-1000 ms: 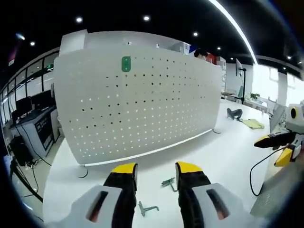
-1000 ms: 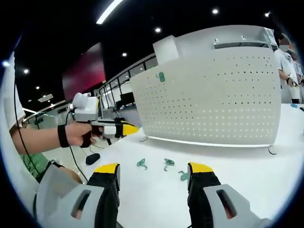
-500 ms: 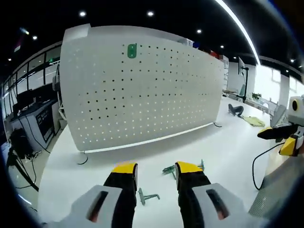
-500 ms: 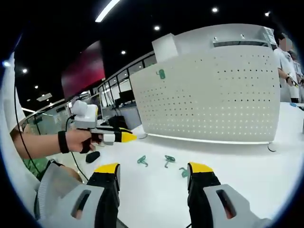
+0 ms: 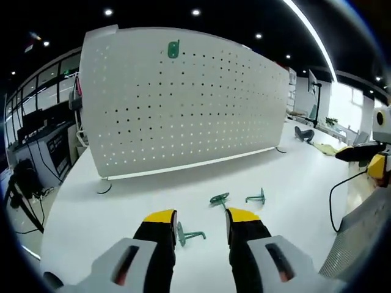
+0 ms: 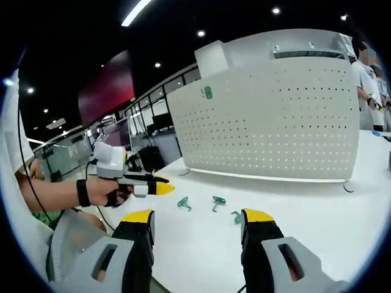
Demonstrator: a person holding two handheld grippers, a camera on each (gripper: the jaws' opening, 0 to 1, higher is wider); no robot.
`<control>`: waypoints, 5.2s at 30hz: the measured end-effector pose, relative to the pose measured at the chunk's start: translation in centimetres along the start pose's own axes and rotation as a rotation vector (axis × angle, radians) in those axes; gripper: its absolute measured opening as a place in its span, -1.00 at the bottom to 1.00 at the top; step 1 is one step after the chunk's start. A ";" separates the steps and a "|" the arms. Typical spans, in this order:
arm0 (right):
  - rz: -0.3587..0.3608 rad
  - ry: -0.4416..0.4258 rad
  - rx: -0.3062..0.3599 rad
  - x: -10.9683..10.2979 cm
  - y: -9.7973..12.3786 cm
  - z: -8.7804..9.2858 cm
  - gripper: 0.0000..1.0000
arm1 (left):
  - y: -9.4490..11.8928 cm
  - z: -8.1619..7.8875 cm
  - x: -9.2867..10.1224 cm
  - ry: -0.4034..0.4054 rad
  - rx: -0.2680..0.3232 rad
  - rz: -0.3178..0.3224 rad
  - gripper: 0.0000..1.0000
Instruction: Insert the hook assembly into the mounting plate slot until the hook locks in place.
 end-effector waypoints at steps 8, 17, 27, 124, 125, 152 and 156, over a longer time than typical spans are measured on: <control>-0.003 0.005 -0.021 -0.5 -0.2 0.2 0.15 | -0.3 1.8 -0.3 0.035 -0.029 -0.014 -0.36; -0.009 -0.003 -0.043 -1.0 -0.7 0.8 0.14 | -1.0 2.8 -0.7 0.041 -0.073 -0.029 -0.42; 0.016 -0.010 -0.035 -0.8 -0.1 0.7 0.13 | -2.4 4.2 -0.9 0.034 -0.160 -0.025 -0.49; -0.093 0.041 -0.011 -2.5 0.0 -0.2 0.01 | 4.0 -3.5 4.7 0.197 -0.016 0.105 -0.96; -0.096 0.043 -0.012 -2.6 0.0 -0.2 0.01 | 4.1 -3.5 4.7 0.195 -0.012 0.104 -0.96; -0.224 0.177 -0.076 -5.5 -0.6 0.5 -0.20 | 8.7 -3.6 7.8 0.286 -0.013 0.161 -0.95; -0.239 0.235 -0.085 -5.7 -0.8 0.2 -0.25 | 9.0 -3.6 8.0 0.310 -0.022 0.179 -0.96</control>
Point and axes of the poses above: the point that each gripper's makers call its tool centre point, and the gripper's own axes: y roughly backward along the fingers, x roughly to its right, z roughly out of its underside, the point moved 7 cm from there along y, roughly backward along the fingers, and after that the axes turned 9 degrees about -y, right-handed, at the moved point
